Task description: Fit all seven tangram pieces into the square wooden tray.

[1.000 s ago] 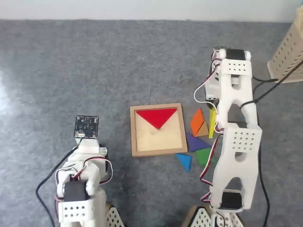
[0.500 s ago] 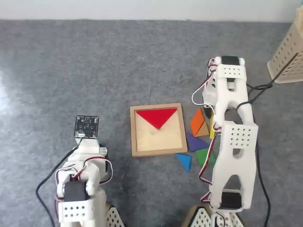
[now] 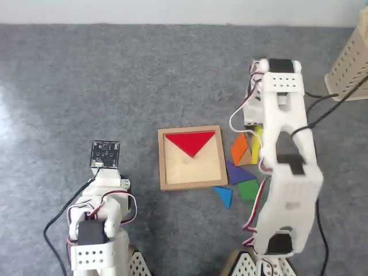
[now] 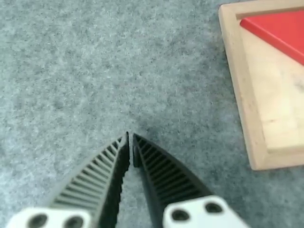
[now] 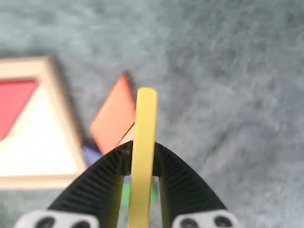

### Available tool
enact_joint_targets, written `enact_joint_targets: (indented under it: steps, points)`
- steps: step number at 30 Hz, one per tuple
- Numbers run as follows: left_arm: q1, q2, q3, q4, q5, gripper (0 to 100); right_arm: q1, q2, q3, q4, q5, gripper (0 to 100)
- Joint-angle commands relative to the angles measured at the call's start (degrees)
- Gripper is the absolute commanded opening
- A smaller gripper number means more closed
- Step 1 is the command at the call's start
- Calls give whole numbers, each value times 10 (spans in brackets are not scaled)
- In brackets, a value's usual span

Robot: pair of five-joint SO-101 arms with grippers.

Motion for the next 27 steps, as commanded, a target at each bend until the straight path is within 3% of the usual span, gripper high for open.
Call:
enact_joint_targets:
  steps: [1,6,11,16,22,27]
  points:
    - [-1,-10,-7,3,4,12,-60,-166,105,-51,-28,6]
    - [-1,-10,-7,3,4,12,-175,-303,305,-221,-40,6]
    - [-1,-10,-7,3,4,12,-252,-276,345,-333,-62,6]
    - [-1,-10,-7,3,4,12,-319,-166,272,-335,-113,6]
    - [-1,-10,-7,3,4,12,-332,-61,174,-309,-171,6]
    - [-1,-10,-7,3,4,12,-356,-41,164,-312,-175,6]
